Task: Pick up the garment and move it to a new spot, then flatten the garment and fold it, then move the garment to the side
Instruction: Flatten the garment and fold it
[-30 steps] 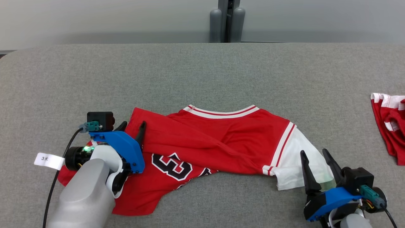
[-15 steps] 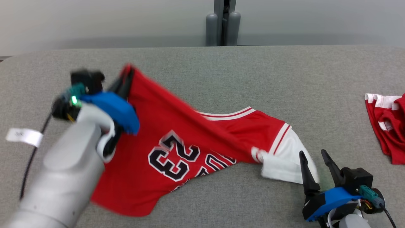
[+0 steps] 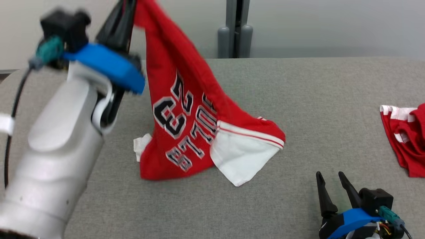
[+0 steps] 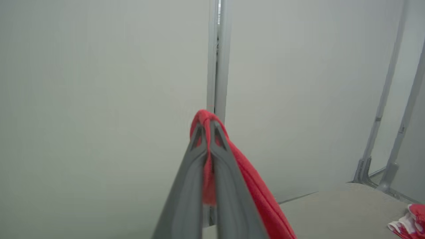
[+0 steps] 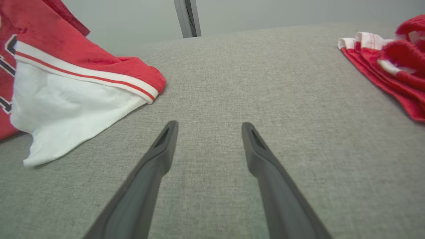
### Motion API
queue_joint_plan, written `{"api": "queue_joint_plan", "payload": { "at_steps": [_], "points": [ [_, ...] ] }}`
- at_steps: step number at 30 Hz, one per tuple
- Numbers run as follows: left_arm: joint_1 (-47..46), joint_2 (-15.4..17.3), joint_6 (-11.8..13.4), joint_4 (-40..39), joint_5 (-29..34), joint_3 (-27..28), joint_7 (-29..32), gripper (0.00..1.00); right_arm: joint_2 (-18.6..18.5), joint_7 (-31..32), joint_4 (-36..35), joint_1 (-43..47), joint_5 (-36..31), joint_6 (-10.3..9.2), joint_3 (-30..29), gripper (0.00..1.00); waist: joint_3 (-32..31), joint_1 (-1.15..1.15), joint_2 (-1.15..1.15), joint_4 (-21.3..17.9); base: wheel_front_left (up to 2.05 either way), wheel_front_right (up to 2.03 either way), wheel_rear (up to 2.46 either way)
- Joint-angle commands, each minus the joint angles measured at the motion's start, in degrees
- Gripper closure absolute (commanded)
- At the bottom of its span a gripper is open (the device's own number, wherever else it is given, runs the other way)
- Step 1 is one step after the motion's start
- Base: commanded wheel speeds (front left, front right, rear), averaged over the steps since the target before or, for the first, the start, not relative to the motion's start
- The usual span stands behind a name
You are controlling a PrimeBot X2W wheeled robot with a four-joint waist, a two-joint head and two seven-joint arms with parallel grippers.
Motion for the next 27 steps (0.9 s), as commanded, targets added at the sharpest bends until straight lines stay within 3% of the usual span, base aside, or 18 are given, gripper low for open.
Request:
{"api": "queue_joint_plan", "payload": {
  "at_steps": [1, 8, 15, 27],
  "points": [
    [4.6, 0.6, 0.2, 1.1, 0.0, 1.5, -0.1, 1.0, 0.0, 0.0, 0.1, 0.7, 0.5, -0.01, -0.1, 0.0, -0.3, 0.01, 0.0, 0.4, 0.0, 0.0, 0.0],
    [23.3, 0.3, 0.2, 0.7, 0.4, 12.1, -0.1, 1.0, 0.0, 0.0, 0.7, 1.7, 0.3, 0.0, 0.0, 0.0, -2.6, 0.01, 0.0, 3.1, 0.0, 0.0, 0.0],
    [40.6, -4.5, 0.1, -0.8, 2.7, 20.8, -0.1, 1.0, 0.0, 0.0, 1.6, 2.6, 0.6, 0.0, 1.0, 0.0, -5.2, 0.01, 0.0, 5.5, 0.0, 0.0, 0.0],
    [52.0, -11.0, -0.1, -2.3, 9.3, 32.8, -0.1, 1.0, 0.0, 0.0, 3.0, 4.0, 2.5, 0.0, 5.2, 0.0, -8.1, 0.01, 0.0, 6.0, 0.0, 0.0, 0.0]
  ]
}}
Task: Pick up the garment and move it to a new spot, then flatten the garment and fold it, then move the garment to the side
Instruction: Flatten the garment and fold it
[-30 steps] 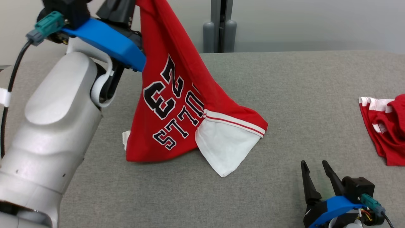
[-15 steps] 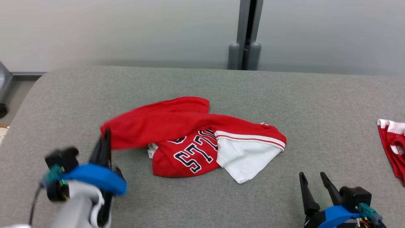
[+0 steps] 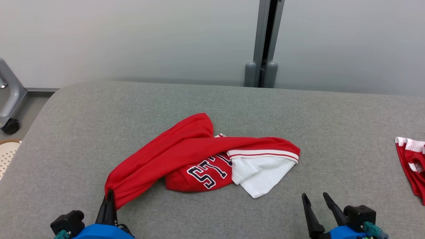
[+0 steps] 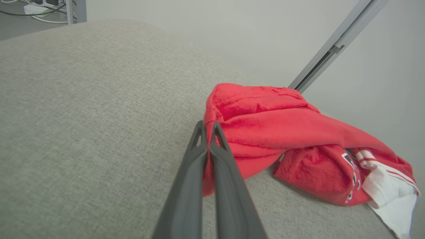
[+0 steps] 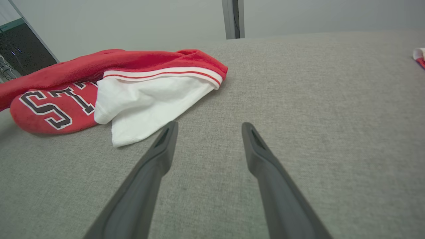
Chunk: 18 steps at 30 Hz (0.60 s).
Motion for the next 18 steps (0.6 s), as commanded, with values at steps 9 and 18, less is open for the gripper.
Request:
{"api": "queue_joint_plan", "payload": {
  "at_steps": [9, 18],
  "points": [
    [2.3, -1.4, 0.0, -2.6, 5.8, 6.0, -0.1, 0.0, 0.0, 0.0, 0.8, 0.4, 2.0, 0.0, 2.8, 0.0, -0.3, 0.01, 0.0, 0.1, 0.0, 0.0, 0.0],
    [1.6, -3.1, 0.0, -4.1, 12.0, 8.8, -0.1, 0.0, 0.0, 0.0, 2.5, -3.8, 2.3, 0.0, 5.6, 0.0, 1.9, 0.01, 0.0, 3.5, 0.0, 0.0, 0.0]
  ]
}}
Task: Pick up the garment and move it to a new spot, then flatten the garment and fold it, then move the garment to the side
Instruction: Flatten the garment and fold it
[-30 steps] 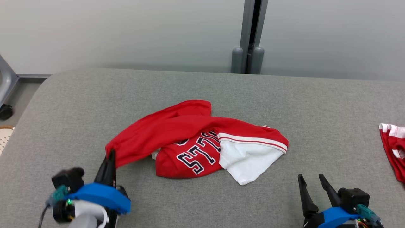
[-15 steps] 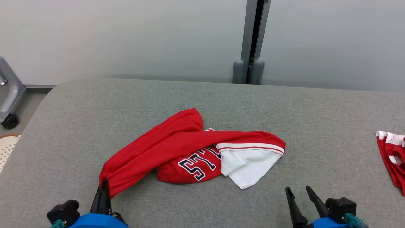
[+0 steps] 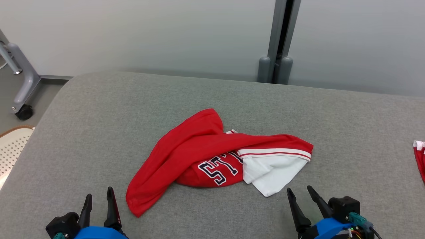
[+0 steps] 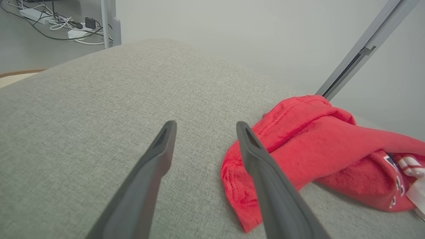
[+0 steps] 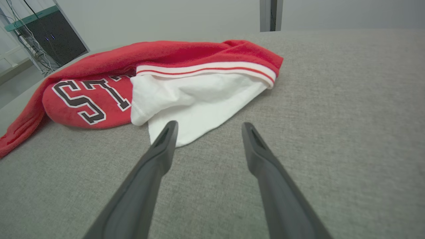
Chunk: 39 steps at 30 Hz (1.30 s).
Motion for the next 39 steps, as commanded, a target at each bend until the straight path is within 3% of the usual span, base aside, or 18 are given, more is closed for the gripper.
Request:
{"api": "queue_joint_plan", "payload": {
  "at_steps": [1, 9, 18, 20, 21, 22, 27, 34, 39],
  "points": [
    [-0.8, -0.2, -0.1, -0.5, 1.0, -0.3, -0.1, 0.0, 0.0, 0.0, 1.3, -1.8, -0.3, 0.0, 0.3, 0.0, 0.9, 0.0, 0.0, 1.6, 0.0, 0.0, 0.0],
    [-1.1, -0.5, -0.2, -0.2, 0.7, -3.3, -0.1, 0.0, -0.1, 0.0, 8.0, -6.5, -2.1, 0.0, 2.2, 0.0, 2.0, 0.0, 0.0, 5.0, 0.0, 0.0, 0.0],
    [-0.6, -0.5, -0.2, 0.2, -0.5, -3.8, -0.1, 0.0, -0.1, 0.2, 18.5, -9.9, -4.7, -0.01, 4.4, 0.0, 2.4, 0.0, 0.0, 5.2, 0.0, 0.0, 0.0],
    [-0.9, -0.5, -0.2, 0.3, -0.7, -3.8, -0.1, 0.0, -0.1, 0.3, 19.7, -10.1, -4.5, -0.01, 5.1, 0.89, 2.4, 0.0, 0.0, 4.9, 0.0, 0.0, 0.0],
    [-0.9, -0.5, -0.2, 0.3, -0.7, -3.8, -0.1, 0.0, -0.1, 0.3, 19.7, -10.1, -4.5, -0.01, 5.1, 0.89, 2.4, 0.0, 0.0, 4.9, 0.0, 0.0, 0.0],
    [-1.2, -0.5, -0.2, 0.4, -0.8, -3.6, -0.1, 0.0, 0.0, 0.3, 19.7, -10.1, -4.3, 0.01, 5.4, 1.0, 2.5, 0.0, 0.0, 4.5, 0.0, 0.0, 0.0],
    [-0.8, -0.5, -0.2, 0.0, -1.1, -3.1, -0.1, 0.0, -0.2, 0.0, 15.2, -8.7, -5.9, -0.01, 1.5, 1.0, 2.0, 0.0, 0.0, 2.9, 0.0, 0.0, 0.0],
    [1.7, -0.5, -0.2, 0.3, -0.4, -1.0, -0.1, 0.0, -0.9, 0.0, 1.4, -0.7, -8.5, 0.0, -6.2, 1.0, -0.7, 0.0, 0.0, -1.1, 0.0, 0.0, 0.0],
    [3.4, -0.5, -0.2, 0.6, -0.2, 0.5, -0.1, 0.0, -2.4, 0.0, -6.7, 5.7, -8.0, -0.01, -7.7, 1.0, -2.5, 0.0, 0.0, -3.7, 0.0, 0.0, 0.0]
  ]
}}
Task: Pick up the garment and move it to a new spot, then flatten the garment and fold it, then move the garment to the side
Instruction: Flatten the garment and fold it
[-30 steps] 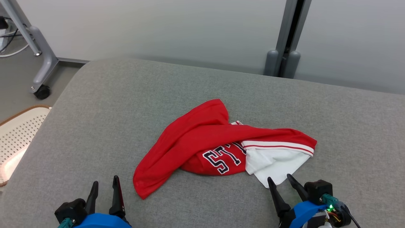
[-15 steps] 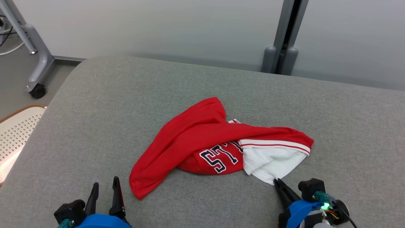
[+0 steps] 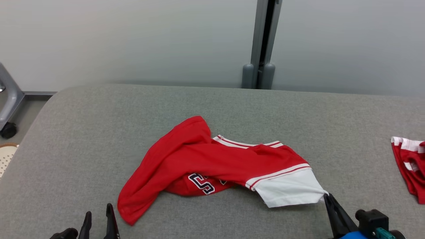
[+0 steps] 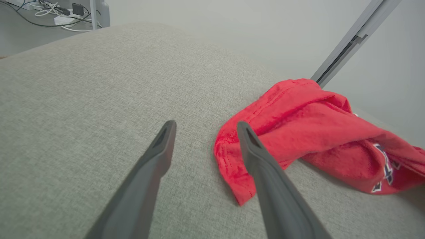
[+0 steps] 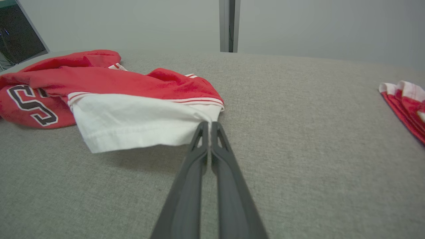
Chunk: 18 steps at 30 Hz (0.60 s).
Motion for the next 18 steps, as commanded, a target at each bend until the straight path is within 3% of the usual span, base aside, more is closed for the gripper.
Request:
{"api": "queue_joint_plan", "payload": {
  "at_steps": [1, 8, 9, 10, 11, 18],
  "points": [
    [0.9, 0.1, -0.1, 0.0, 0.5, 0.6, -0.1, 0.0, -0.8, 0.0, -1.6, 2.0, 0.5, -0.02, -0.3, 1.0, -1.2, 0.01, 0.0, -1.4, 0.0, 0.0, 0.0],
    [2.3, 0.1, 0.4, 0.0, 0.9, 1.0, -0.1, 0.0, -3.7, 0.0, -4.6, 7.4, 1.2, -0.01, -2.7, 1.0, -2.0, 0.01, 0.0, -3.0, 0.0, 0.0, 0.0],
    [2.4, 0.1, 0.4, -0.2, 1.5, 1.0, -0.1, 0.0, -3.7, 0.0, -4.3, 7.6, 1.1, -0.01, -2.8, 0.91, -2.1, 0.01, 0.0, -3.1, 0.0, 0.0, 0.0],
    [2.5, 0.1, 0.4, -0.3, 1.7, 1.0, -0.1, 0.0, -3.5, 0.0, -4.0, 7.6, 0.9, -0.01, -2.6, 0.27, -2.2, 0.01, 0.0, -3.2, 0.0, 0.0, 0.0],
    [2.7, 0.1, 0.4, -0.5, 2.0, 1.1, -0.1, 0.0, -3.3, 0.0, -3.9, 7.2, 0.9, -0.02, -2.4, 0.0, -2.2, 0.01, 0.0, -3.2, 0.0, 0.0, 0.0],
    [2.9, 0.1, 0.7, -4.1, 5.7, 0.8, -0.1, 0.0, -0.4, 0.0, -8.5, 3.8, -1.0, -0.01, -0.3, 0.0, -2.0, 0.01, 0.0, -3.2, 0.0, 0.0, 0.0]
  ]
}}
